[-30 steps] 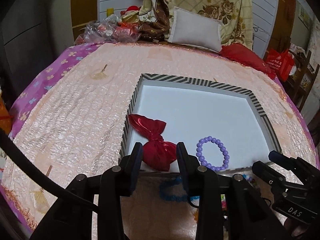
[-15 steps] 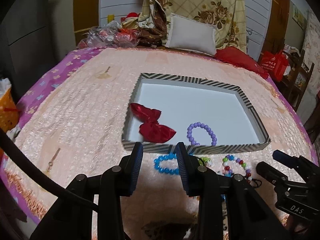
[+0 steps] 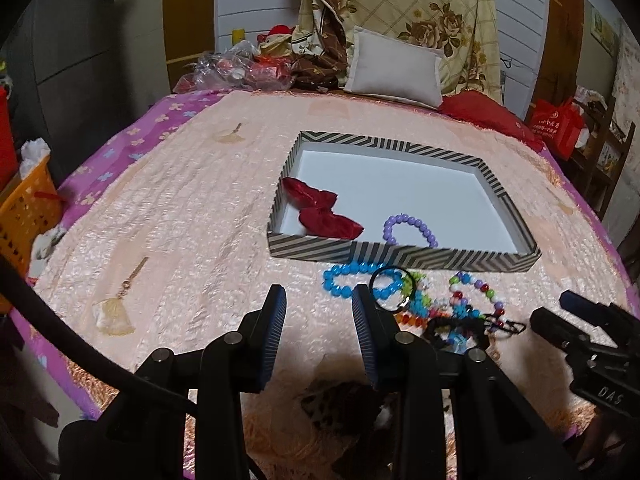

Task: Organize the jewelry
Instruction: 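Withdraw both grippers from the box back over the jewelry pile, then grasp the leopard-print bow with sheer ribbon with the left gripper, then grasp the black hair tie with the right gripper, then carry the leopard bow and black hair tie toward the chevron box with both grippers, then lower the leopard bow into the box with the left gripper while the right releases the hair tie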

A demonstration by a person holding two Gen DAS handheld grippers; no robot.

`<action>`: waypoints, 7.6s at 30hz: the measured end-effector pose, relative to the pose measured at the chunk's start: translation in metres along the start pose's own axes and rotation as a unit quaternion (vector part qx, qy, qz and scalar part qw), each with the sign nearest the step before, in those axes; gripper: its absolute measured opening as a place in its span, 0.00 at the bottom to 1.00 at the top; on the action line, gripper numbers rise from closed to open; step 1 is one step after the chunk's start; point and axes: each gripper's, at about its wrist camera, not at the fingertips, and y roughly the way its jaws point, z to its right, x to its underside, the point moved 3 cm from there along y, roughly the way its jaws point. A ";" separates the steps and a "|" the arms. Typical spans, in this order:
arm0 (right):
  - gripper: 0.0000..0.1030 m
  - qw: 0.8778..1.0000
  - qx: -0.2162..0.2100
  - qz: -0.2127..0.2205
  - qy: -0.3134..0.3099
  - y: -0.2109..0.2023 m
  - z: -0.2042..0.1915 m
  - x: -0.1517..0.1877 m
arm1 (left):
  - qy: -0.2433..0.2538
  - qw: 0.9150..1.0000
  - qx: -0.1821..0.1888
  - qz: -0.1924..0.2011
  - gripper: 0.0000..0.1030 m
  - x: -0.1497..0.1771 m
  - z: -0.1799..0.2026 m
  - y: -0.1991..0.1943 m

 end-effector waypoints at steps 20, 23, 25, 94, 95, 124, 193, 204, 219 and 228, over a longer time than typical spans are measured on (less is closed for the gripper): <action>0.71 1.000 0.001 -0.008 -0.019 -0.006 -0.001 0.017 | -0.014 1.000 0.006 -0.026 0.23 0.025 -0.004 -0.004; 0.71 1.000 0.000 -0.011 -0.021 -0.006 -0.002 0.019 | -0.021 0.999 0.012 -0.031 0.23 0.026 -0.008 -0.004; 0.71 1.000 -0.002 -0.013 -0.021 -0.006 -0.002 0.020 | -0.032 0.999 0.021 -0.037 0.23 0.028 -0.014 -0.004; 0.51 0.997 -0.030 -0.039 -0.055 0.039 -0.003 0.027 | -0.012 0.985 0.113 -0.132 0.23 0.064 0.012 0.032; 0.46 0.997 -0.029 -0.040 -0.060 0.041 -0.003 0.027 | -0.012 0.985 0.112 -0.132 0.23 0.064 0.012 0.032; 0.68 0.989 -0.020 -0.011 -0.146 0.031 0.009 0.002 | -0.009 0.986 0.106 -0.131 0.23 0.063 0.012 0.037; 0.05 0.994 -0.107 -0.002 -0.005 0.039 0.004 -0.071 | -0.008 0.997 0.079 -0.022 0.05 -0.081 0.000 0.047; 0.05 0.993 -0.108 -0.034 -0.010 0.085 -0.002 -0.106 | -0.024 0.994 0.090 -0.051 0.05 -0.116 -0.009 0.099; 0.05 0.984 -0.121 -0.131 -0.003 0.178 -0.026 -0.142 | -0.041 0.992 0.073 -0.097 0.05 -0.158 -0.013 0.181; 0.10 0.980 -0.111 -0.164 -0.003 0.211 -0.033 -0.137 | -0.042 0.991 0.044 -0.122 0.06 -0.152 -0.021 0.210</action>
